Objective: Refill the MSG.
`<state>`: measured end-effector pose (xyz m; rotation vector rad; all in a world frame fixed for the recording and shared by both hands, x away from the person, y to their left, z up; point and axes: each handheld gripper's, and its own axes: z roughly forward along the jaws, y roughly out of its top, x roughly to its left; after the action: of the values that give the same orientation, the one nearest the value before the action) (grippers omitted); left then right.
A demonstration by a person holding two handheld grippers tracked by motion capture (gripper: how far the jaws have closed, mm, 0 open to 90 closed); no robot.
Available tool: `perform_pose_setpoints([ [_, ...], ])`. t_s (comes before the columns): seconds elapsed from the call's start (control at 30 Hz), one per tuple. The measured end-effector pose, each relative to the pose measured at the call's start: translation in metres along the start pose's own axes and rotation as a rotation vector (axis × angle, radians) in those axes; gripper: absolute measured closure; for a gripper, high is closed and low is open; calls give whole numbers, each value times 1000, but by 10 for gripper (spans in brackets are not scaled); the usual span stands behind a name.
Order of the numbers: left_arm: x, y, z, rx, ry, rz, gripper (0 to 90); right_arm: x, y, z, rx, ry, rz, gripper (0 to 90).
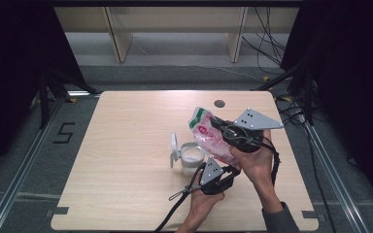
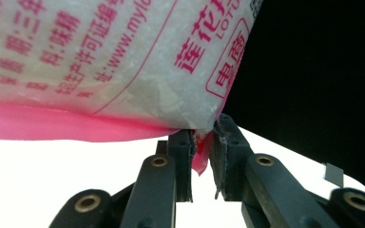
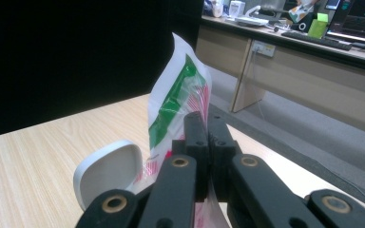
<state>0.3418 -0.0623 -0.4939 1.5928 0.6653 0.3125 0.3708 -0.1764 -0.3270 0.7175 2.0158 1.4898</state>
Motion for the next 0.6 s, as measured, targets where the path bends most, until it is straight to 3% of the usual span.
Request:
perform_pose_setpoints([
  [0.1, 0, 0, 0, 6, 0, -2, 777, -2, -1, -1, -6, -17, -6, 900],
  [0.23, 2, 0, 0, 19, -2, 9, 769, -6, -2, -3, -20, -3, 5, 900],
  [0.3, 2, 0, -1, 26, 2, 14, 757, -6, -2, -5, -16, 4, 34, 900],
  [0.37, 2, 0, -1, 26, 5, 20, 753, -8, -2, -6, -29, -7, 6, 900],
  [0.4, 2, 0, -1, 26, 6, 17, 750, -7, -2, -7, -25, -2, 31, 900],
  [0.5, 2, 0, -2, 32, 5, 18, 740, -8, -2, -9, -25, 7, 33, 900],
  [0.53, 1, 0, -2, 32, 5, 16, 730, -8, -3, -11, -36, 5, 55, 900],
  [0.6, 1, 0, -3, 28, -3, 19, 727, -10, -3, -12, -42, 10, 46, 900],
])
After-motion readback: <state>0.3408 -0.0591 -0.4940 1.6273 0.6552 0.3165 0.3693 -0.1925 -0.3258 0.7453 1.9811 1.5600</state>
